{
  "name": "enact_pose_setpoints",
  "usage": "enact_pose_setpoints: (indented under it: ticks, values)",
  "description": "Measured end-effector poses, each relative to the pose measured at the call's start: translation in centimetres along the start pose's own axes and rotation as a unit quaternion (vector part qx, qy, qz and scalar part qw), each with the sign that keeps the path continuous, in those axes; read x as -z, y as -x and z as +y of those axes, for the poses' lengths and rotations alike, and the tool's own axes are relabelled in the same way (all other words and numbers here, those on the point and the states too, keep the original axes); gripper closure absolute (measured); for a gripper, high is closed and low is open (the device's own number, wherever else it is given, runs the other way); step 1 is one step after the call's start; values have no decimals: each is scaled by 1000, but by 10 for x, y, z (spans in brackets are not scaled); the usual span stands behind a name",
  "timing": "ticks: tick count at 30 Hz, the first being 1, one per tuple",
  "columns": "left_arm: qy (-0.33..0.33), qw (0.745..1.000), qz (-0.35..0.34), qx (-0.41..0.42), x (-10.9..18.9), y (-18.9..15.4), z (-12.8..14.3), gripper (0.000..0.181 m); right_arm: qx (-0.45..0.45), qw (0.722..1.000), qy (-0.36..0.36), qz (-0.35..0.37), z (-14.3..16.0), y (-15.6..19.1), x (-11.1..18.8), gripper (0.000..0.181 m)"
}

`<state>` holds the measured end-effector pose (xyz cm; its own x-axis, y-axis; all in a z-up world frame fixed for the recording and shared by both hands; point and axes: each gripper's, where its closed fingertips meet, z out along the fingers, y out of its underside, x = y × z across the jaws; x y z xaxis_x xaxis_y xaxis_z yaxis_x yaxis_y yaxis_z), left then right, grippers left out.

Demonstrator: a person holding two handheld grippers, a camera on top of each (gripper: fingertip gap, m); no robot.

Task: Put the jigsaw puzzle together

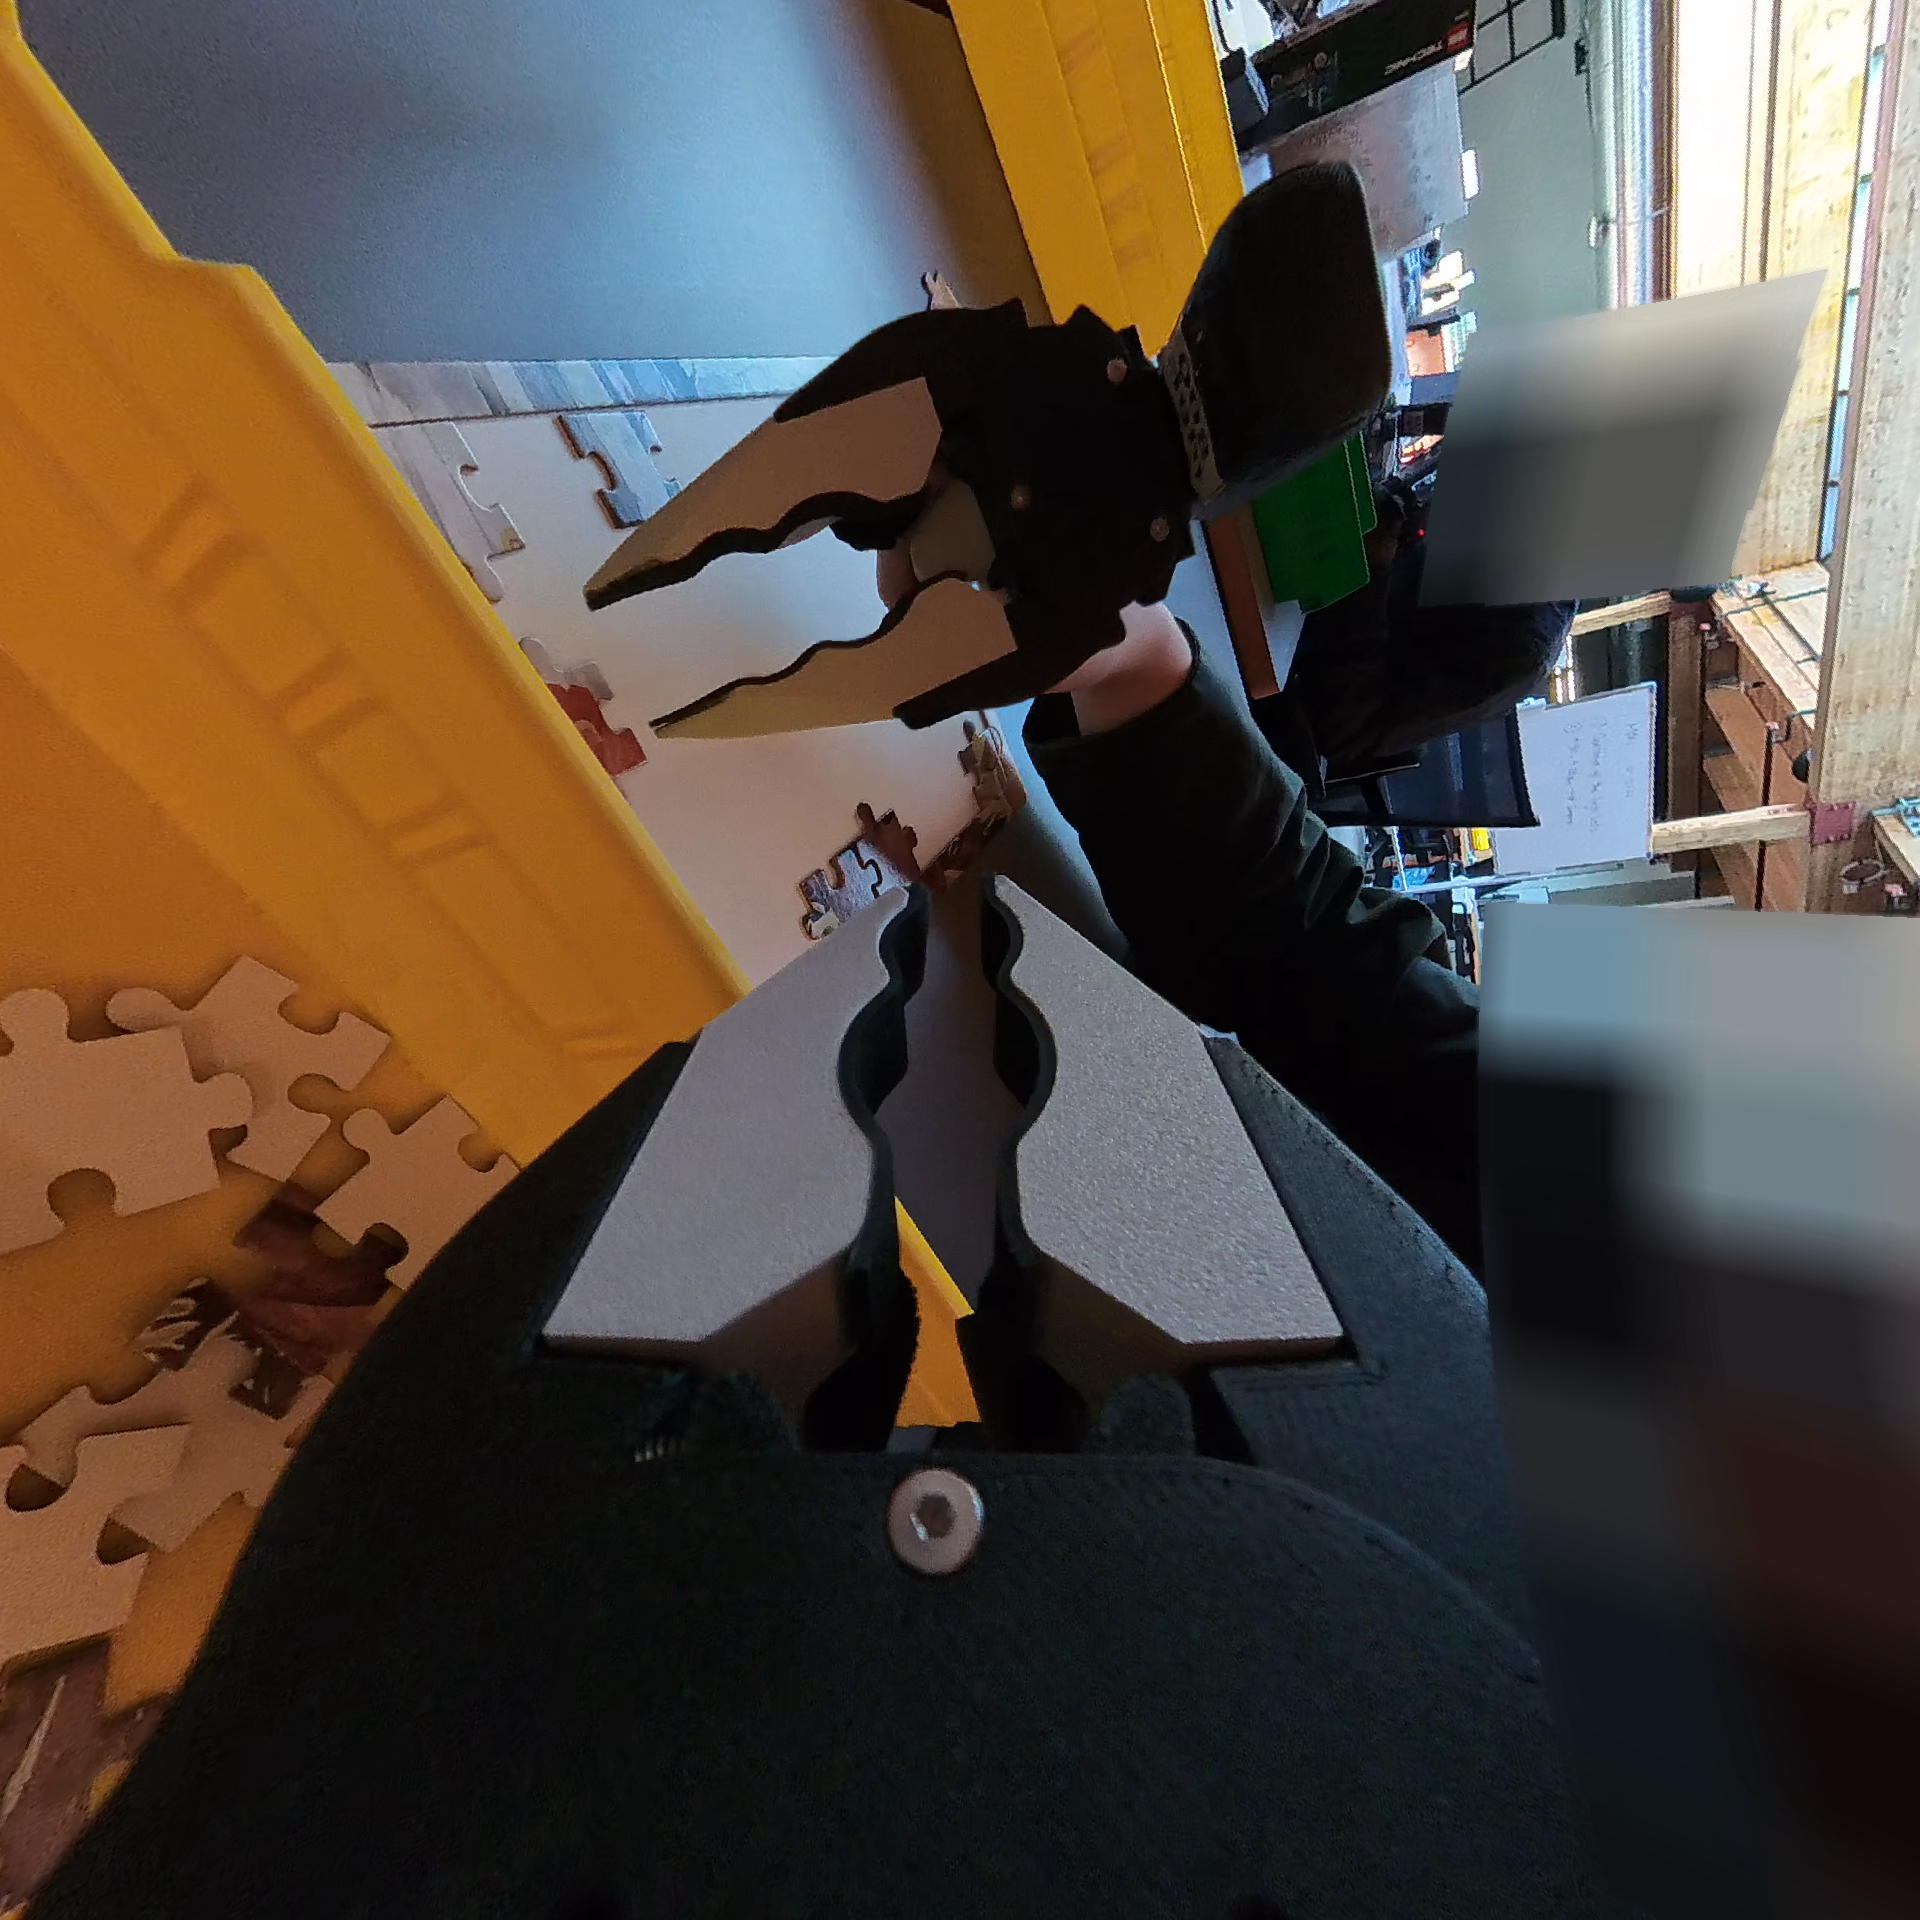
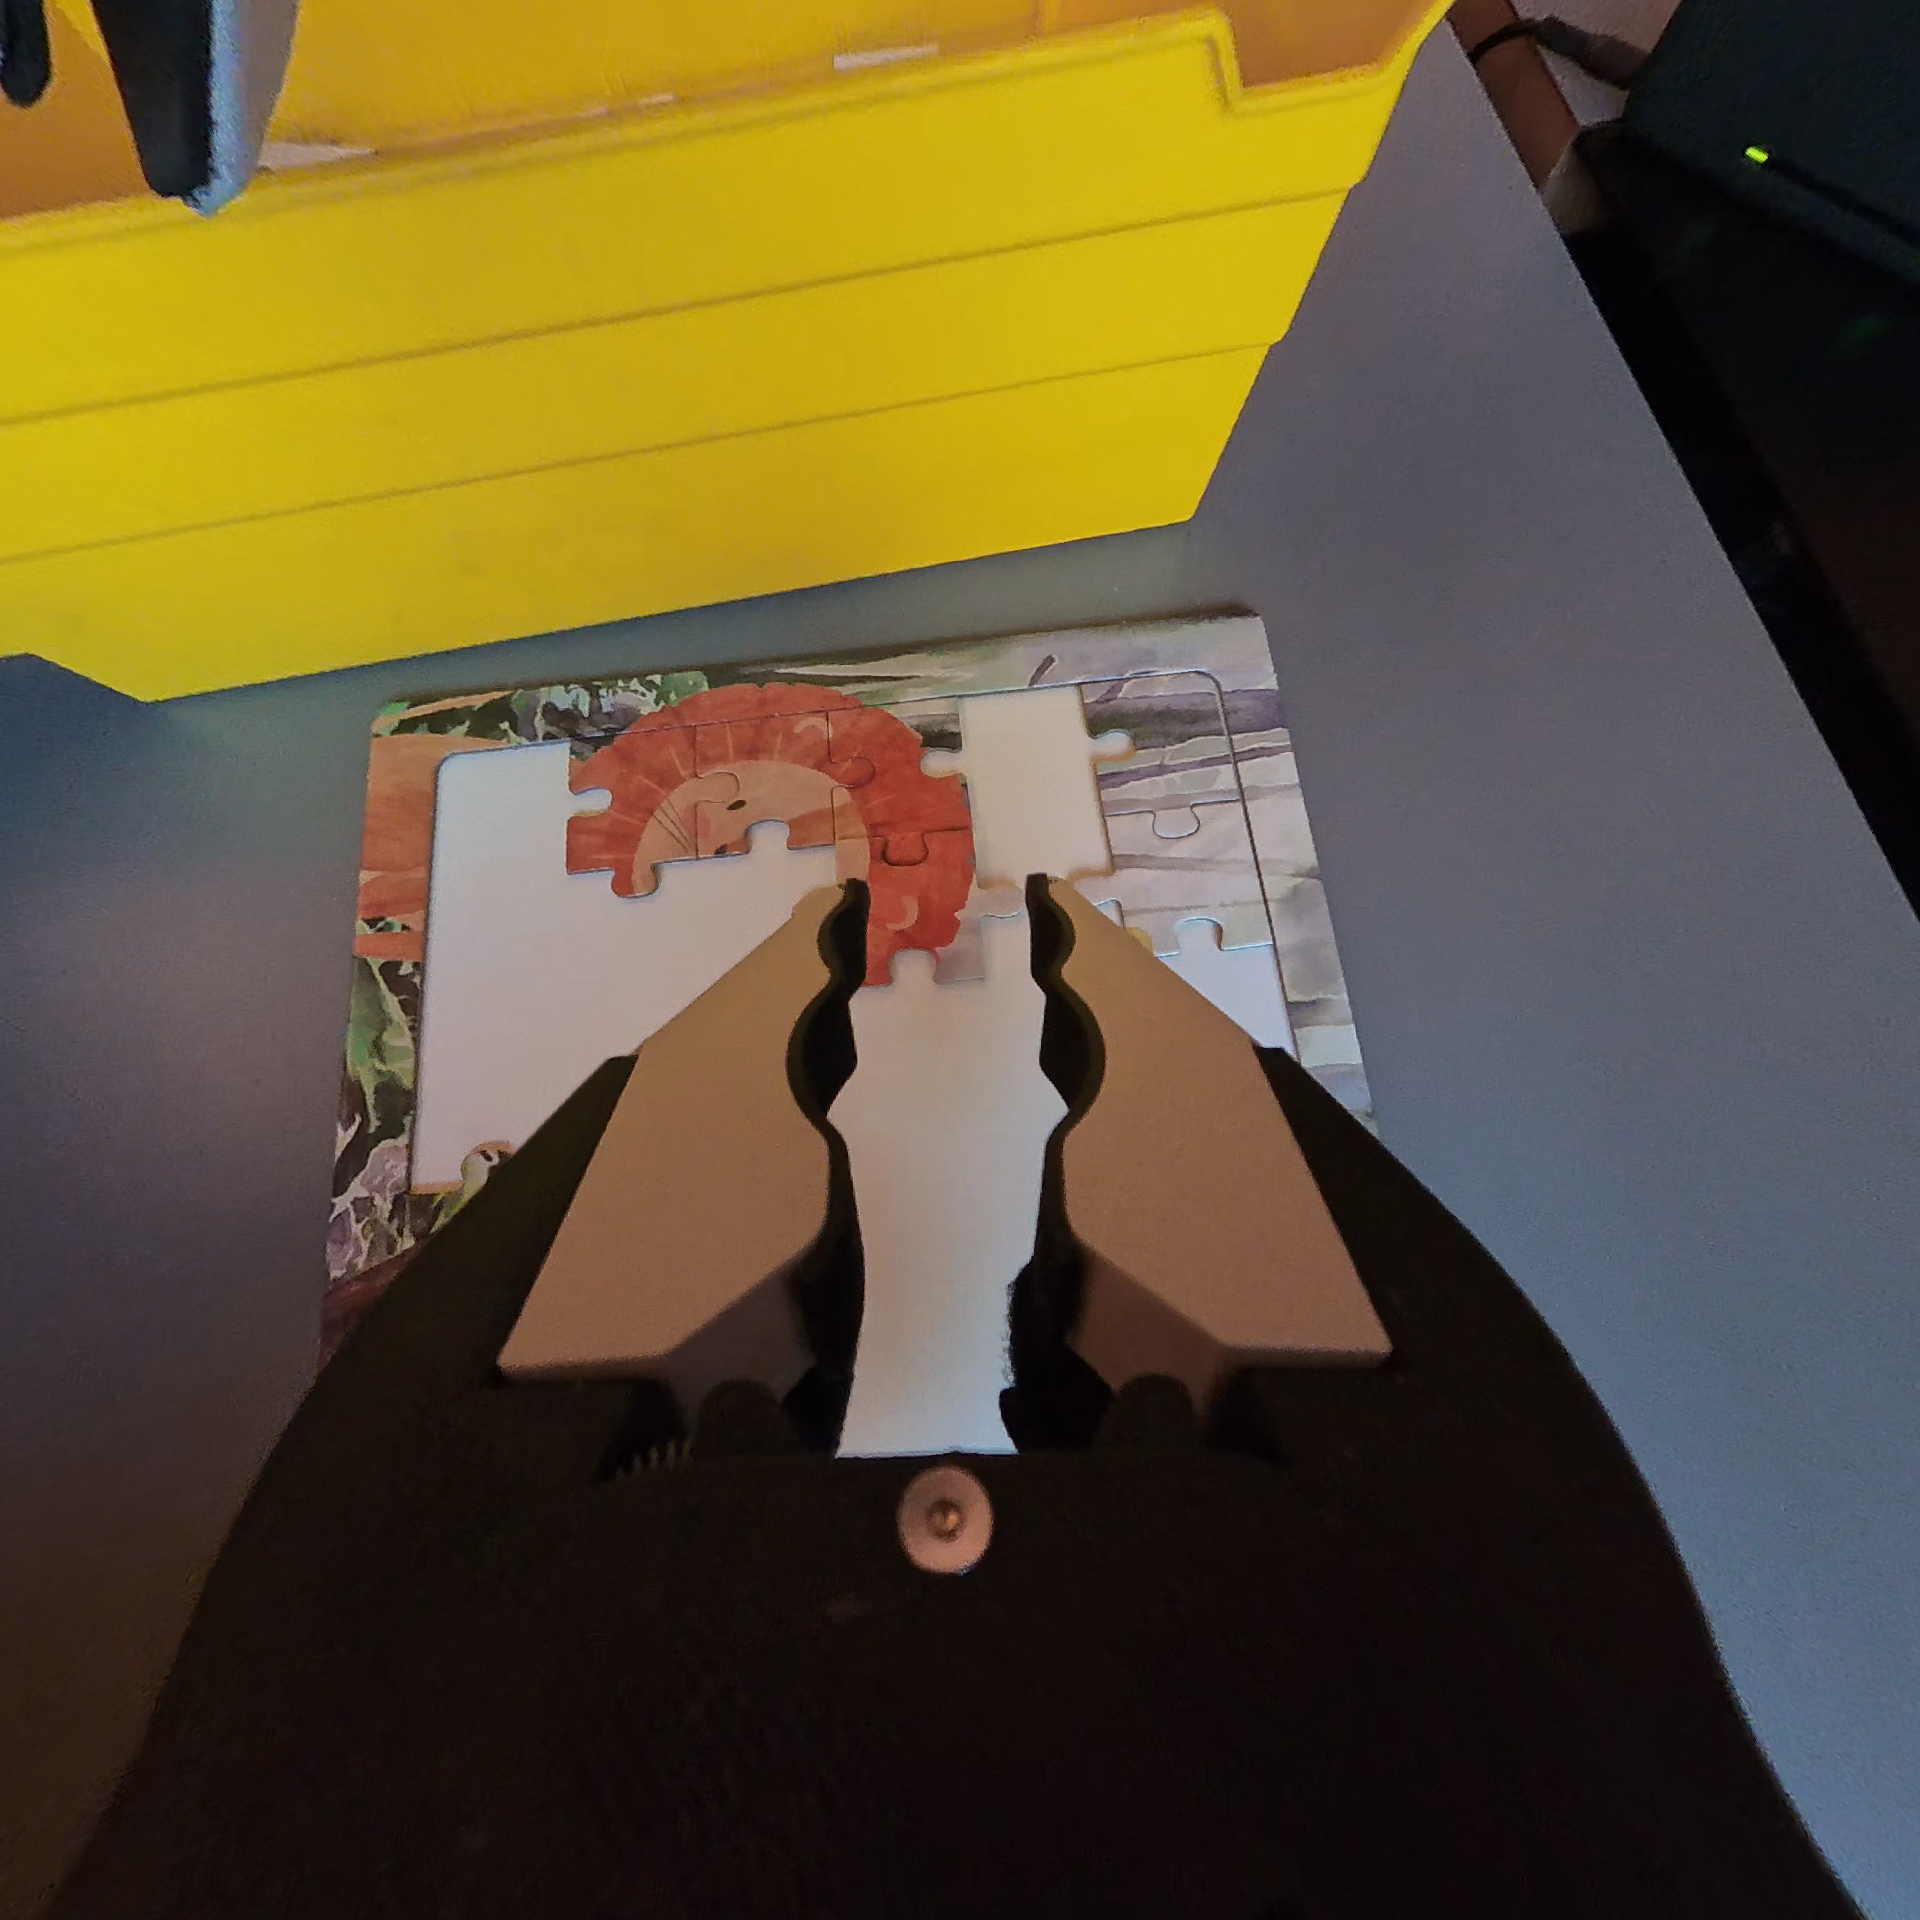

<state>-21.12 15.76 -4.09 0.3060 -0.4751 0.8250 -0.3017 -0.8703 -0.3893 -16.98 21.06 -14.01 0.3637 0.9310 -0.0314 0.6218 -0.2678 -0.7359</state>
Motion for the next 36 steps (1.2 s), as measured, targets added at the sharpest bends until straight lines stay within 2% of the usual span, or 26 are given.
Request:
enact_pose_setpoints:
  ticks: [12, 28, 33, 36]
  values:
    - [4, 1000, 3, 5, -2, 1, 0, 174, -8, 999, 27, -16, 7, 7, -24, 149]
    - [13, 1000, 3, 9, -6, 2, 2, 174, 57, 996, 58, -35, 5, 9, -25, 152]
    - [10, 1000, 4, 12, -5, 3, 2, 174, -9, 998, -5, -61, -16, 11, -16, 156]
    - [11, 1000, 5, 13, -5, 3, 2, 173, -6, 998, 23, -61, -4, 10, -20, 160]
